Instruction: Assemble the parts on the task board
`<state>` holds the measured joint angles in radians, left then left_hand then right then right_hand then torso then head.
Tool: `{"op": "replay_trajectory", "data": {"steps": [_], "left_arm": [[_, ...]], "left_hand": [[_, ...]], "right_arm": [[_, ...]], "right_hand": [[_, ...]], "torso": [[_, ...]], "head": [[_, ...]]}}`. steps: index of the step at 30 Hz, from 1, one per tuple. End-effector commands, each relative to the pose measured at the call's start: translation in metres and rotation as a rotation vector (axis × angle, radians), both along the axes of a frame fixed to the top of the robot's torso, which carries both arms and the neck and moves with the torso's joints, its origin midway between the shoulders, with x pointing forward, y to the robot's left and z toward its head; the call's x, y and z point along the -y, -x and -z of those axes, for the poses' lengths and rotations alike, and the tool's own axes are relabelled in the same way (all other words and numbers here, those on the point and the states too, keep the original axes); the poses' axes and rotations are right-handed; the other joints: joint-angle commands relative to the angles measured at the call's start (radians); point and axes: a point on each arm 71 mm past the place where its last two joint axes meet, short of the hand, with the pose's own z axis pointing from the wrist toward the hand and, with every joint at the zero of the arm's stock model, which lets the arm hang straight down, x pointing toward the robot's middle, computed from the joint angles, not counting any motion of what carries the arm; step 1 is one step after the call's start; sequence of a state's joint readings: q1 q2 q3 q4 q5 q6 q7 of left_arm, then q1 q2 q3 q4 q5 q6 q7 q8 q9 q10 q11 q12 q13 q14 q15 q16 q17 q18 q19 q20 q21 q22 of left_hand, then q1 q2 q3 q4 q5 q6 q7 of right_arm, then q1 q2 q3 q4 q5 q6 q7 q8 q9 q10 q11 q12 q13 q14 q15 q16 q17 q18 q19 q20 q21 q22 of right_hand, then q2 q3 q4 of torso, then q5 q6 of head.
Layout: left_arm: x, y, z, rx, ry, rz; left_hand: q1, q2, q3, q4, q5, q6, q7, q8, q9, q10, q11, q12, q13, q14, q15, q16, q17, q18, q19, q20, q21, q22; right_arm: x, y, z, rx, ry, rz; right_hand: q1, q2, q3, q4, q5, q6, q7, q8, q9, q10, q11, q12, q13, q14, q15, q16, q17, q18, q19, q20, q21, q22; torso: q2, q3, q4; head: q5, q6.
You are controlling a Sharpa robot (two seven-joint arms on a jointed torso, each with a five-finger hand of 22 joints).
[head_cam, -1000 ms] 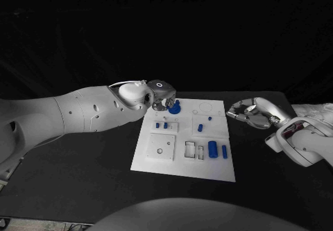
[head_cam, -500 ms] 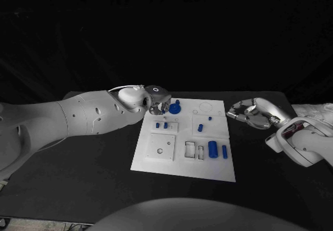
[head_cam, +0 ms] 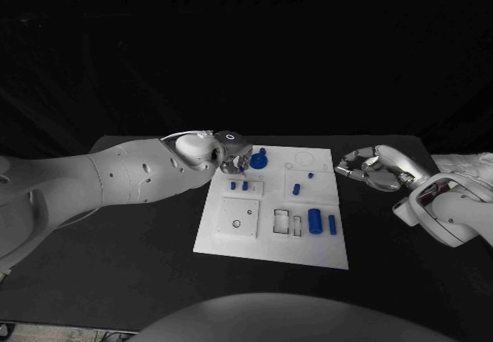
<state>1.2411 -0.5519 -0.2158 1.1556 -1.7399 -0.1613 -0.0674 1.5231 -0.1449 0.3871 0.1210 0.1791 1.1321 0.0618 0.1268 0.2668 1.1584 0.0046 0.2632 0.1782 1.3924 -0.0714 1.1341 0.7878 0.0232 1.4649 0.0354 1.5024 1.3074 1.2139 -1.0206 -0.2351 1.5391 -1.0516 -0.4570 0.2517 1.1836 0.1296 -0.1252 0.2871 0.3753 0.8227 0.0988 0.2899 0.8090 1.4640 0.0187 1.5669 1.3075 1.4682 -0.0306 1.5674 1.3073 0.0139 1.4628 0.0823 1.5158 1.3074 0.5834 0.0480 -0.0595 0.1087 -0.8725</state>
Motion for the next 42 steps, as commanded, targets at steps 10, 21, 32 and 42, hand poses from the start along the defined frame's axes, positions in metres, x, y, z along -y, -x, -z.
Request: {"op": "replay_trajectory", "data": {"steps": [10, 21, 32, 42], "left_arm": [[0.0018, 0.0009, 0.0024, -0.019, 0.002, -0.007], [0.0013, 0.0014, 0.0063, -0.035, -0.01, -0.012], [0.0037, 0.0016, 0.0081, -0.036, -0.008, -0.009], [0.0038, 0.0011, 0.0087, -0.035, -0.007, -0.008]], "left_hand": [[0.001, -0.009, 0.005, 0.005, -0.004, -0.011, 0.002, -0.01, -0.004, 0.003, 0.002, -0.011, -0.004, -0.008, 0.0, -0.012, -0.013, -0.007, 0.078, 0.0, -0.006, 0.241], [0.0, -0.008, 0.006, 0.008, -0.004, -0.013, 0.002, -0.013, -0.005, 0.001, 0.003, -0.015, -0.005, -0.011, 0.001, -0.016, -0.019, -0.006, 0.077, 0.0, -0.009, 0.241], [0.002, -0.007, 0.008, 0.008, -0.001, -0.011, 0.002, -0.013, -0.005, 0.002, 0.002, -0.017, -0.006, -0.013, 0.001, -0.019, -0.025, -0.006, 0.077, 0.001, -0.011, 0.24], [0.003, -0.008, 0.009, 0.007, 0.0, -0.011, 0.001, -0.014, -0.006, 0.003, 0.002, -0.018, -0.006, -0.015, 0.001, -0.021, -0.028, -0.005, 0.076, 0.001, -0.012, 0.24]], "right_arm": [[-0.0011, 0.0004, 0.0019, -0.019, 0.009, -0.011], [-0.0013, 0.0005, 0.0019, -0.019, 0.009, -0.012], [-0.0009, 0.0006, 0.002, -0.021, 0.01, -0.009], [-0.0009, 0.0004, 0.0022, -0.021, 0.011, -0.008]], "right_hand": [[0.01, 0.0, -0.006, 0.003, 0.003, 0.003, -0.002, 0.002, 0.001, 0.107, 0.004, 0.004, 0.263, 0.103, 0.003, 0.003, 0.263, 0.006, 0.051, 0.003, -0.007, 0.237], [0.01, 0.001, -0.006, 0.003, 0.003, 0.003, -0.001, 0.002, 0.0, 0.107, 0.004, 0.004, 0.263, 0.103, 0.003, 0.003, 0.263, 0.006, 0.051, 0.003, -0.007, 0.237], [0.01, 0.001, -0.006, 0.003, 0.003, 0.003, -0.001, 0.002, 0.0, 0.107, 0.004, 0.004, 0.263, 0.103, 0.003, 0.003, 0.263, 0.006, 0.051, 0.003, -0.007, 0.237], [0.01, 0.001, -0.006, 0.003, 0.003, 0.004, -0.002, 0.002, 0.0, 0.107, 0.004, 0.004, 0.263, 0.103, 0.003, 0.003, 0.263, 0.006, 0.051, 0.003, -0.007, 0.237]], "torso": [[0.001, 0.0004, 0.0006], [0.001, 0.0003, 0.0001], [0.0, -0.0001, 0.0], [0.0, 0.0001, 0.0001]], "head": [[-0.003, 0.0], [-0.006, 0.0], [-0.008, 0.0], [-0.011, 0.0]]}}
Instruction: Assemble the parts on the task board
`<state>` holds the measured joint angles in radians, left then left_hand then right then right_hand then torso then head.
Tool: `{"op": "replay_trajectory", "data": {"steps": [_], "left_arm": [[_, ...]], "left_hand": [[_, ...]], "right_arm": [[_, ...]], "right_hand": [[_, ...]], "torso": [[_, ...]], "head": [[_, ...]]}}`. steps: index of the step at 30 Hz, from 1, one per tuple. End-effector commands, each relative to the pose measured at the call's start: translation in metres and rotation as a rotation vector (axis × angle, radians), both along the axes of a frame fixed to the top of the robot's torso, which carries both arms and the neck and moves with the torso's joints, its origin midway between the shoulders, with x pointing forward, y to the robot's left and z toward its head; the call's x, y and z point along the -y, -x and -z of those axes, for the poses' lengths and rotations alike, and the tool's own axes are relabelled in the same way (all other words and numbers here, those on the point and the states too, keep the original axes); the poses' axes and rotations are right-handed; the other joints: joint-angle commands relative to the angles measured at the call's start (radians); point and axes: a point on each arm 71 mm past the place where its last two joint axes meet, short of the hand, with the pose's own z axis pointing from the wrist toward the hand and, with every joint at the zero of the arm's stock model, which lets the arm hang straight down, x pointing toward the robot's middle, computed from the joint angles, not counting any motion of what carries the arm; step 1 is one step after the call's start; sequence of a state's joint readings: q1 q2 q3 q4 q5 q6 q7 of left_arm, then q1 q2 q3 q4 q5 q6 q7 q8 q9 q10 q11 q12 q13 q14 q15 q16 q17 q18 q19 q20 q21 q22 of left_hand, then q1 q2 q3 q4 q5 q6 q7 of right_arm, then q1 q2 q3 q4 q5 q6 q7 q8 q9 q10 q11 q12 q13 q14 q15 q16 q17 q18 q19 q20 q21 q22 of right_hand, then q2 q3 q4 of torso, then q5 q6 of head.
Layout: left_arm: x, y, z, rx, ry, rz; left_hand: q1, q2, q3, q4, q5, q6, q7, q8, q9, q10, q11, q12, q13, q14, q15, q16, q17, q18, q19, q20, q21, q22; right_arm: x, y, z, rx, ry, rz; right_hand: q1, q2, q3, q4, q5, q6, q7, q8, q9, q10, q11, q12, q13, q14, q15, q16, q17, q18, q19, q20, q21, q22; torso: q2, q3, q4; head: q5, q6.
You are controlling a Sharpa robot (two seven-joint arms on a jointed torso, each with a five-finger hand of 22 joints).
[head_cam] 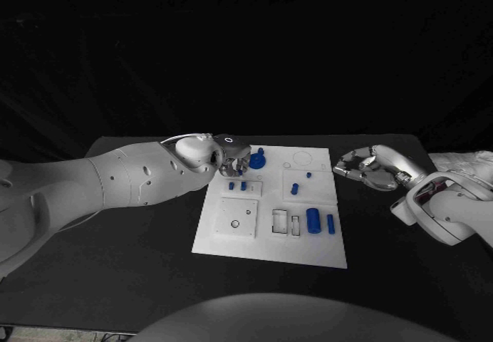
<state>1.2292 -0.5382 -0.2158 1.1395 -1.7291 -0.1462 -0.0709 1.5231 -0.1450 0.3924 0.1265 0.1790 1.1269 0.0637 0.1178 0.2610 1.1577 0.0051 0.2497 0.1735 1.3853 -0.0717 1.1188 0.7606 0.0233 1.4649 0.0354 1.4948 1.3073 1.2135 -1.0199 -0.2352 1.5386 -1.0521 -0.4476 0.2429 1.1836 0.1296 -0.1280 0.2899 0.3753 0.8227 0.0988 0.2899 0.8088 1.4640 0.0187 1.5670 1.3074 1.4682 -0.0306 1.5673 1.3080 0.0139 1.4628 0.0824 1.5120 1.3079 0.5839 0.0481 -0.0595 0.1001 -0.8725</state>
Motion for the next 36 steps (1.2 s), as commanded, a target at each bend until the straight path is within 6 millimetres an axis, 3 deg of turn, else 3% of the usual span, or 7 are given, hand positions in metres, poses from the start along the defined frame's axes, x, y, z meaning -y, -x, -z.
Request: {"op": "replay_trajectory", "data": {"steps": [1, 26, 31, 36], "left_arm": [[0.0019, 0.0002, 0.0014, -0.009, -0.002, 0.003], [0.0038, -0.0001, 0.0089, -0.036, -0.02, 0.005], [0.0025, 0.0, 0.011, -0.056, -0.041, -0.008], [0.0012, -0.0003, 0.0109, -0.049, -0.042, -0.016]], "left_hand": [[0.003, -0.008, 0.003, 0.002, 0.0, -0.006, -0.001, -0.005, 0.0, 0.003, 0.002, -0.005, -0.002, -0.008, 0.001, -0.007, -0.002, -0.005, 0.076, 0.001, -0.005, 0.24], [0.005, -0.017, 0.005, 0.0, 0.001, -0.014, -0.01, -0.014, -0.004, 0.006, -0.002, -0.014, -0.005, -0.016, 0.0, -0.017, -0.019, -0.004, 0.073, 0.002, -0.012, 0.238], [-0.01, -0.035, 0.003, 0.013, -0.021, -0.064, -0.029, -0.042, -0.018, -0.019, -0.008, -0.041, -0.016, -0.029, -0.002, -0.035, -0.046, -0.001, 0.068, 0.002, -0.023, 0.234], [-0.025, -0.055, 0.001, 0.033, -0.054, -0.151, -0.066, -0.057, -0.037, -0.068, 0.008, -0.076, -0.03, -0.036, 0.007, -0.041, -0.059, 0.001, 0.063, 0.006, -0.036, 0.231]], "right_arm": [[-0.0008, 0.0003, 0.0011, -0.009, 0.007, -0.009], [-0.0017, -0.0001, 0.0012, -0.008, 0.006, -0.009], [-0.0014, 0.0001, 0.0011, -0.007, 0.006, -0.009], [-0.0008, 0.0003, 0.0009, -0.006, 0.006, -0.008]], "right_hand": [[0.01, 0.001, -0.003, 0.0, 0.003, 0.004, -0.002, 0.002, 0.001, 0.107, 0.004, 0.004, 0.263, 0.103, 0.003, 0.003, 0.263, 0.006, 0.051, 0.003, -0.003, 0.236], [0.012, 0.003, -0.003, 0.0, 0.004, 0.005, -0.002, 0.002, 0.001, 0.107, 0.005, 0.004, 0.263, 0.103, 0.004, 0.003, 0.263, 0.005, 0.054, 0.003, 0.0, 0.238], [0.012, 0.003, -0.003, 0.0, 0.004, 0.005, -0.002, 0.002, 0.001, 0.107, 0.005, 0.004, 0.263, 0.103, 0.004, 0.003, 0.263, 0.005, 0.054, 0.003, 0.0, 0.238], [0.012, 0.003, -0.003, -0.001, 0.004, 0.006, -0.002, 0.002, 0.001, 0.107, 0.005, 0.004, 0.263, 0.103, 0.004, 0.003, 0.263, 0.005, 0.053, 0.003, -0.001, 0.237]], "torso": [[0.0, 0.0, 0.0002], [0.0, 0.0002, 0.0003], [0.0, 0.0002, 0.0006], [0.0, 0.0, -0.0001]], "head": [[-0.003, 0.0], [-0.005, 0.0], [-0.005, 0.0], [-0.004, 0.0]]}}
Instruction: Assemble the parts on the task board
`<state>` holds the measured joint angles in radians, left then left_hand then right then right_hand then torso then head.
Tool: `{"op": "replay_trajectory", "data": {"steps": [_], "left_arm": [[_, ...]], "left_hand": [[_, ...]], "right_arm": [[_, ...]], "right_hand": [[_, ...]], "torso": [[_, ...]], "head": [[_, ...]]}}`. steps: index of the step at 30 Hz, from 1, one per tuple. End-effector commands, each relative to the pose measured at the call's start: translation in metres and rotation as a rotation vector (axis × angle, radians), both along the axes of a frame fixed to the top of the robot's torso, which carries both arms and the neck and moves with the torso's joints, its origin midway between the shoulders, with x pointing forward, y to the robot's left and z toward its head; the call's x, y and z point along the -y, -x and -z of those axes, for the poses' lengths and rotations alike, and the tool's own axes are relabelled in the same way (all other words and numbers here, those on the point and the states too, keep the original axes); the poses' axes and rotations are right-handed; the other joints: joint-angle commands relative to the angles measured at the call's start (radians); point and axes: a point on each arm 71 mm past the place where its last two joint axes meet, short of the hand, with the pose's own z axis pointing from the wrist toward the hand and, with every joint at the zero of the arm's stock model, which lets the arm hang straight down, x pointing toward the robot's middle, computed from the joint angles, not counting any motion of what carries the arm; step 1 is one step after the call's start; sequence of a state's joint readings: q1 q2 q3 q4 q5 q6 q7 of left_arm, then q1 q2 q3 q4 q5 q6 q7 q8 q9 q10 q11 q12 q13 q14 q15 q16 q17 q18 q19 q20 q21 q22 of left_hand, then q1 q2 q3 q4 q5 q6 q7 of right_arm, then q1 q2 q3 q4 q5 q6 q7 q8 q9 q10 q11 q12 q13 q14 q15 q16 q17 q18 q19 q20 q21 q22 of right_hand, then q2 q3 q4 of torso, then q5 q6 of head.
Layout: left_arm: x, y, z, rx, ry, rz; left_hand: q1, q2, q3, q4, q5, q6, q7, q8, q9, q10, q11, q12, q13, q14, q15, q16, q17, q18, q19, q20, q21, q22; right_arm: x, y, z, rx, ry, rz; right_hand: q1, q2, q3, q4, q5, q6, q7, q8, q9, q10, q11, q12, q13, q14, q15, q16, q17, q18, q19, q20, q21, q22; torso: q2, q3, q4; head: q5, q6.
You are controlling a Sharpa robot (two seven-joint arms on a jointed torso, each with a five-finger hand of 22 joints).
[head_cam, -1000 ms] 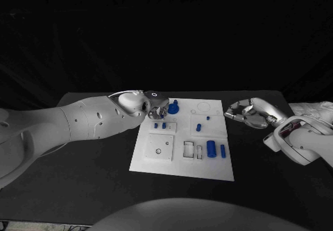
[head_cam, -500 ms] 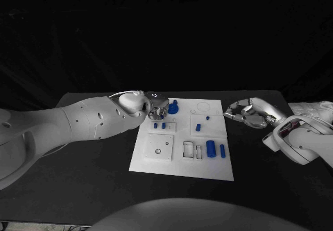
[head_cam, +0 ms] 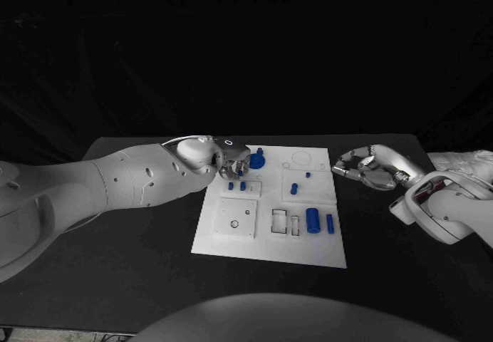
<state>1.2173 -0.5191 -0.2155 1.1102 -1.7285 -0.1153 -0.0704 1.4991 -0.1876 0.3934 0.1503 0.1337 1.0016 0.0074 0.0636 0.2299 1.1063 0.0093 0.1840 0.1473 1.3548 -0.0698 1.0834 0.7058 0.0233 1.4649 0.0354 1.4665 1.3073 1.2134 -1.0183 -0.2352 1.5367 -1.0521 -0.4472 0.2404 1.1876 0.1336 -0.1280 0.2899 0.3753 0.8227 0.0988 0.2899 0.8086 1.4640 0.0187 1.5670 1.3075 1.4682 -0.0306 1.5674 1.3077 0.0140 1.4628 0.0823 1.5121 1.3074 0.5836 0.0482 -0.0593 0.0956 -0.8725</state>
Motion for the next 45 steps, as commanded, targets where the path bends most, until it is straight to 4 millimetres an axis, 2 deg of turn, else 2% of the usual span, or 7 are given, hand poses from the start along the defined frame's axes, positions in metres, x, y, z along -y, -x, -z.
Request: {"op": "replay_trajectory", "data": {"steps": [1, 8, 14, 25, 31, 39, 45], "left_arm": [[0.0, 0.001, 0.002, -0.014, -0.015, -0.008], [-0.004, 0.0, -0.002, 0.037, 0.02, -0.012], [-0.008, 0.0, -0.009, 0.106, 0.076, -0.006], [-0.035, -0.004, -0.045, 0.248, 0.273, -0.011], [-0.058, -0.008, -0.07, 0.282, 0.309, -0.029], [-0.092, -0.009, -0.079, 0.294, 0.361, -0.135], [-0.102, -0.008, -0.075, 0.261, 0.469, -0.19]], "left_hand": [[-0.005, -0.016, -0.002, 0.014, -0.013, -0.041, -0.015, -0.002, -0.009, -0.026, 0.008, -0.015, -0.005, -0.006, 0.008, -0.006, -0.004, 0.001, 0.062, 0.007, -0.008, 0.231], [-0.023, -0.031, -0.033, 0.045, -0.027, -0.126, -0.035, 0.0, -0.026, -0.084, 0.026, -0.034, -0.006, -0.014, 0.022, -0.005, -0.012, 0.005, 0.055, 0.018, -0.027, 0.226], [-0.026, -0.028, -0.047, 0.055, -0.028, -0.137, -0.038, 0.003, -0.028, -0.105, 0.032, -0.036, -0.004, -0.016, 0.024, -0.005, -0.016, 0.005, 0.054, 0.022, -0.028, 0.226], [-0.028, -0.019, -0.061, 0.093, -0.039, -0.086, -0.033, 0.032, -0.02, -0.114, 0.03, -0.017, 0.008, -0.013, 0.027, 0.003, -0.012, 0.005, 0.054, 0.024, -0.029, 0.226], [-0.019, -0.02, -0.058, 0.122, -0.054, -0.045, -0.031, 0.046, -0.017, -0.098, 0.022, 0.001, 0.015, -0.012, 0.023, 0.005, -0.013, 0.006, 0.055, 0.023, -0.029, 0.226], [-0.035, -0.038, -0.076, 0.141, -0.082, -0.034, -0.034, 0.044, -0.021, -0.084, 0.006, 0.017, 0.024, -0.013, 0.011, 0.003, -0.021, 0.005, 0.055, 0.019, -0.027, 0.226], [-0.046, -0.026, -0.08, 0.141, -0.078, -0.026, -0.01, 0.043, -0.023, -0.09, 0.017, 0.027, 0.03, -0.013, 0.011, 0.006, -0.017, 0.004, 0.058, 0.016, -0.021, 0.228]], "right_arm": [[-0.001, 0.001, 0.001, -0.005, 0.005, -0.009], [0.001, 0.001, 0.0, -0.002, 0.005, -0.007], [0.002, 0.001, 0.0, 0.005, 0.004, -0.003], [0.001, -0.001, -0.002, 0.018, 0.004, -0.002], [-0.006, -0.013, -0.016, 0.056, 0.021, -0.008], [-0.029, -0.036, -0.035, 0.079, 0.095, -0.036], [-0.05, -0.053, -0.037, 0.103, 0.219, -0.083]], "right_hand": [[0.008, -0.001, -0.003, -0.001, 0.004, 0.006, -0.002, 0.002, 0.001, 0.107, 0.005, 0.004, 0.263, 0.103, 0.004, 0.003, 0.263, 0.005, 0.053, 0.003, -0.001, 0.238], [0.008, -0.001, -0.003, -0.001, 0.004, 0.006, -0.002, 0.002, 0.001, 0.107, 0.005, 0.004, 0.263, 0.103, 0.004, 0.003, 0.263, 0.006, 0.052, 0.003, -0.002, 0.237], [0.009, -0.001, -0.004, -0.001, 0.004, 0.006, -0.002, 0.002, 0.001, 0.107, 0.005, 0.004, 0.263, 0.103, 0.004, 0.003, 0.263, 0.006, 0.052, 0.003, -0.002, 0.238], [0.029, -0.007, -0.013, -0.001, 0.006, 0.013, -0.003, -0.001, -0.002, 0.107, 0.005, 0.004, 0.263, 0.103, 0.003, 0.003, 0.263, 0.017, 0.02, 0.004, -0.038, 0.223], [0.149, -0.027, 0.008, -0.053, 0.009, 0.011, -0.011, -0.014, -0.011, 0.09, -0.007, -0.015, 0.246, 0.103, -0.01, 0.003, 0.263, 0.024, 0.001, -0.007, -0.065, 0.212], [0.273, -0.041, 0.075, -0.085, -0.083, -0.048, 0.015, -0.148, -0.183, 0.031, -0.001, -0.094, 0.181, 0.08, -0.005, -0.032, 0.233, 0.053, -0.083, -0.006, -0.19, 0.164], [0.328, -0.058, 0.122, -0.119, -0.088, -0.052, 0.008, -0.175, -0.244, 0.032, -0.006, -0.094, 0.182, 0.074, -0.01, -0.044, 0.223, 0.056, -0.087, -0.009, -0.209, 0.159]], "torso": [[0.0, 0.0, -0.0003], [0.0, 0.0001, 0.0001], [0.0, -0.0002, 0.0001], [-0.001, -0.0006, -0.0003], [-0.002, 0.0008, 0.0008], [0.0, 0.0002, 0.0012], [0.002, -0.0029, 0.0037]], "head": [[0.001, 0.0], [0.003, 0.0], [0.005, 0.0], [0.01, 0.0], [0.007, 0.0], [-0.002, 0.0], [-0.013, 0.0]]}}
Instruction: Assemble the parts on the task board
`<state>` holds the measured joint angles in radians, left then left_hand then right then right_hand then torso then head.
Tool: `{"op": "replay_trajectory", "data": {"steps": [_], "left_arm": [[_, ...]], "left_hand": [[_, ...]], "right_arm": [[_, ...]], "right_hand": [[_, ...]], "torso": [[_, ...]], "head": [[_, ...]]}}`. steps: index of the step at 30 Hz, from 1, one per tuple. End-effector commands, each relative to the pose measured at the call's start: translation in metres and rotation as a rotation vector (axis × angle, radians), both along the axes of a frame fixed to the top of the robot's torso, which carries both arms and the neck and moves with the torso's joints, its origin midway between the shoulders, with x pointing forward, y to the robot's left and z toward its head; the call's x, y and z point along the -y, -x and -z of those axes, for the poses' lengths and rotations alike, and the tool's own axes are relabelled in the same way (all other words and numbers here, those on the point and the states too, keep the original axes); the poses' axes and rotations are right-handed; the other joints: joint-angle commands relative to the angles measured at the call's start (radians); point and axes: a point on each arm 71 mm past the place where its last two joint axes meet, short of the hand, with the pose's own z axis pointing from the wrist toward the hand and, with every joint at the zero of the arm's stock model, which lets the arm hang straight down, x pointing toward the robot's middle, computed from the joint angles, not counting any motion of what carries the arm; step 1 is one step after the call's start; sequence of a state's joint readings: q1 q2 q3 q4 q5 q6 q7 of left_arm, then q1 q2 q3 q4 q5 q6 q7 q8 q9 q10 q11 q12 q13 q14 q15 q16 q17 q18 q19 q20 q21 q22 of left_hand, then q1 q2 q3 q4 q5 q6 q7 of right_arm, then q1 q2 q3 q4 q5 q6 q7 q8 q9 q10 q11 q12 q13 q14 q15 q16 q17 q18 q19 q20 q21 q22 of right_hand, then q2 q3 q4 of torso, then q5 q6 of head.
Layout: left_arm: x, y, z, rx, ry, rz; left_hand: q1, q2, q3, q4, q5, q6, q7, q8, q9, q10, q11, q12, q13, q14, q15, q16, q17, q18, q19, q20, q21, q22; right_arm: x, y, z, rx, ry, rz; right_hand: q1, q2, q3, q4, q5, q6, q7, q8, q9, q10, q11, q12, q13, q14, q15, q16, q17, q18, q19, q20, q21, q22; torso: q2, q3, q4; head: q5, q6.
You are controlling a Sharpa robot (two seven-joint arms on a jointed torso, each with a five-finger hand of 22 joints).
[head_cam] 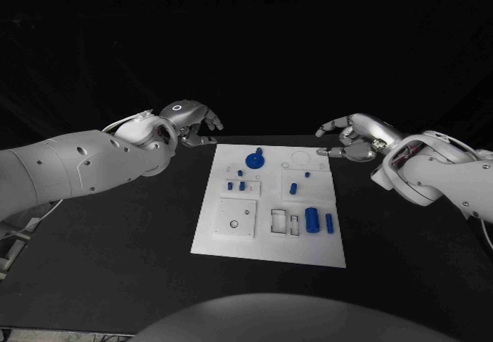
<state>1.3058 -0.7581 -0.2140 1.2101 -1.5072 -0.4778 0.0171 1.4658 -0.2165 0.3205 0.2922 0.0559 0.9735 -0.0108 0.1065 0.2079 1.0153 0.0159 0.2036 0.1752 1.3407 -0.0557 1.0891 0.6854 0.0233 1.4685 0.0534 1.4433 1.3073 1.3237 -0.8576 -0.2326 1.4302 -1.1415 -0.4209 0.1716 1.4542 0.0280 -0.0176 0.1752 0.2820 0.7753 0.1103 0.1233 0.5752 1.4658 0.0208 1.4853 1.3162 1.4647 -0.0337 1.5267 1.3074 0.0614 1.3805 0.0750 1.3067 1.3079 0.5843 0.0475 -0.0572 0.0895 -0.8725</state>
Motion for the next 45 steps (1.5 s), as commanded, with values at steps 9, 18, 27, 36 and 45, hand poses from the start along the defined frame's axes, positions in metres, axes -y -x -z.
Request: {"op": "replay_trajectory", "data": {"steps": [9, 18, 27, 36, 45], "left_arm": [[0.008, 0.015, 0.002, 0.037, 0.243, 0.06], [0.009, 0.022, 0.005, 0.027, 0.274, 0.074], [0.008, 0.026, 0.007, 0.012, 0.287, 0.081], [0.008, 0.031, 0.008, -0.007, 0.291, 0.087], [0.009, 0.032, 0.01, -0.026, 0.277, 0.098]], "left_hand": [[-0.005, 0.025, 0.009, -0.001, 0.043, 0.064, 0.02, 0.015, 0.001, 0.025, 0.027, 0.031, 0.007, 0.044, 0.005, 0.062, 0.091, 0.003, 0.056, 0.005, 0.005, 0.229], [0.001, 0.031, 0.02, -0.002, 0.063, 0.069, 0.029, 0.011, -0.001, 0.028, 0.03, 0.029, 0.002, 0.054, 0.007, 0.081, 0.12, 0.0, 0.061, 0.007, 0.018, 0.232], [0.003, 0.032, 0.025, -0.001, 0.068, 0.074, 0.034, 0.01, -0.002, 0.03, 0.031, 0.028, -0.001, 0.06, 0.007, 0.091, 0.132, -0.001, 0.064, 0.007, 0.023, 0.234], [0.005, 0.034, 0.027, -0.002, 0.071, 0.076, 0.036, 0.01, -0.002, 0.031, 0.032, 0.027, -0.002, 0.06, 0.007, 0.091, 0.13, 0.0, 0.063, 0.007, 0.023, 0.234], [0.035, 0.028, 0.042, -0.007, 0.072, 0.083, 0.039, 0.007, -0.003, 0.041, 0.029, 0.027, -0.008, 0.057, 0.007, 0.091, 0.126, 0.0, 0.063, 0.008, 0.021, 0.233]], "right_arm": [[-0.006, -0.018, 0.023, -0.041, 0.245, 0.009], [-0.016, -0.018, 0.032, -0.046, 0.338, -0.014], [-0.025, -0.015, 0.054, -0.073, 0.458, -0.056], [-0.029, -0.011, 0.065, -0.056, 0.441, -0.078], [-0.03, -0.011, 0.071, -0.055, 0.442, -0.058]], "right_hand": [[0.065, 0.009, 0.087, -0.008, 0.049, 0.024, -0.001, -0.006, -0.069, -0.099, -0.008, -0.171, 0.053, 0.014, -0.003, -0.099, 0.143, 0.035, -0.083, -0.001, -0.131, 0.114], [0.059, -0.087, 0.212, 0.017, -0.007, 0.034, -0.008, -0.038, -0.126, -0.767, 0.097, -1.118, -0.611, -0.119, 0.068, -0.289, -0.007, 0.068, -0.224, 0.048, -0.375, 0.025], [-0.029, -0.127, 0.17, 0.019, -0.052, 0.028, -0.028, -0.055, -0.162, -0.769, 0.09, -1.185, -0.711, -0.064, 0.053, -0.209, 0.025, 0.041, -0.1, 0.054, -0.216, 0.097], [-0.022, -0.128, 0.191, -0.017, 0.123, 0.067, -0.023, -0.038, -0.159, -0.734, 0.083, -1.181, -0.747, -0.064, 0.046, -0.195, 0.018, 0.038, -0.09, 0.048, -0.206, 0.114], [-0.026, -0.142, 0.281, -0.045, 0.283, 0.086, -0.028, -0.032, -0.142, -0.66, 0.081, -1.151, -0.772, -0.059, 0.043, -0.177, 0.017, 0.035, -0.078, 0.043, -0.188, 0.135]], "torso": [[0.0, -0.0064, 0.0071], [0.0, -0.0037, 0.0052], [0.001, -0.0037, 0.0064], [0.002, -0.0036, 0.0057], [0.0, -0.0039, 0.0049]], "head": [[-0.021, 0.0], [-0.025, 0.0], [-0.027, 0.0], [-0.021, 0.0], [-0.021, 0.0]]}}
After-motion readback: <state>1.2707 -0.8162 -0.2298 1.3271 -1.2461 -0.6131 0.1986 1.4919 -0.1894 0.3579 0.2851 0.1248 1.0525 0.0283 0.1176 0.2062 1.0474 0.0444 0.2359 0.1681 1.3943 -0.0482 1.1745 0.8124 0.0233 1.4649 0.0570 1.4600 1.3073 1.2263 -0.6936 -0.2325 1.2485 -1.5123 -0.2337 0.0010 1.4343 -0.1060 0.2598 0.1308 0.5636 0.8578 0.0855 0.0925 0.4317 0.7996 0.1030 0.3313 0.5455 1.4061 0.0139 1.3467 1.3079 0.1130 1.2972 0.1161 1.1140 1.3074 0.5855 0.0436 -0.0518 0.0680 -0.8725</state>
